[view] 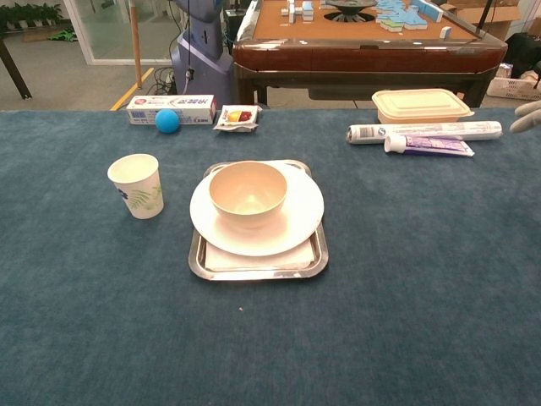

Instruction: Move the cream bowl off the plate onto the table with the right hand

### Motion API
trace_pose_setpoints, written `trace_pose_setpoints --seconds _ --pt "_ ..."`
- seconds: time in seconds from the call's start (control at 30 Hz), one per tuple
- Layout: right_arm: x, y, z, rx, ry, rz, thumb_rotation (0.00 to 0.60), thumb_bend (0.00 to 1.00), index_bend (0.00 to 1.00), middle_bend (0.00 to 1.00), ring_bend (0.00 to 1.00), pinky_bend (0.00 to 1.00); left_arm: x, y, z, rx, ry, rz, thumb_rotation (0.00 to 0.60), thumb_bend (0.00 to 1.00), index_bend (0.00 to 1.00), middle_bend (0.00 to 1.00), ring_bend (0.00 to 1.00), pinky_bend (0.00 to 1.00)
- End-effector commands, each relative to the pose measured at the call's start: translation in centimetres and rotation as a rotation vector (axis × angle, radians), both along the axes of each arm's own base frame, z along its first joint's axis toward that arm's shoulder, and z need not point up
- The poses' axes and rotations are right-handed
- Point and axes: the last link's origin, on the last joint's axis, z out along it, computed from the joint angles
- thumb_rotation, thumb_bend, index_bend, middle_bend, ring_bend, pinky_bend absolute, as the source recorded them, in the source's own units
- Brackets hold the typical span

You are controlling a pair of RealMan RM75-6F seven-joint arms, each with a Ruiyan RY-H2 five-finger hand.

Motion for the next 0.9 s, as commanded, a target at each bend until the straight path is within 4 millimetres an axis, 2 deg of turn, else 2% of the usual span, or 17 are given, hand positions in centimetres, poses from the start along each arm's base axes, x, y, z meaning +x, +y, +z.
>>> trace_pose_setpoints --seconds 0.03,0.4,0.53,0.67,0.9 --pt "0.5 -1.3 -0.4 0.036 -0.009 0.017 0.6 0.23 0.1 0.01 0.0 0.01 -0.1 0.3 -0.2 0.003 0.008 0.008 0.6 0.36 0.0 0.0 0.0 0.0" --pt "4.2 -5.5 -2.8 0.163 -0.038 0.086 0.6 0.21 0.1 0.01 0.0 0.01 -0.3 0.4 0.0 0.022 0.006 0.024 0.6 0.36 0.0 0.0 0.0 0.0" --pt "5.8 -6.6 -4.1 0.204 -0.049 0.109 0.6 0.16 0.1 0.01 0.0 0.01 -0.4 0.5 0.0 0.021 0.011 0.027 0.6 0.36 0.0 0.0 0.0 0.0" --pt "7.0 -7.4 -5.3 0.243 -0.044 0.127 0.6 0.11 0.05 0.0 0.0 0.01 -0.6 0.6 0.1 0.026 0.008 0.034 0.6 0.36 0.0 0.0 0.0 0.0" --pt "9.7 -9.0 -6.6 0.296 -0.06 0.14 0.6 0.09 0.0 0.0 0.0 0.01 -0.8 0.9 0.1 0.027 0.007 0.046 0.6 0.36 0.0 0.0 0.0 0.0"
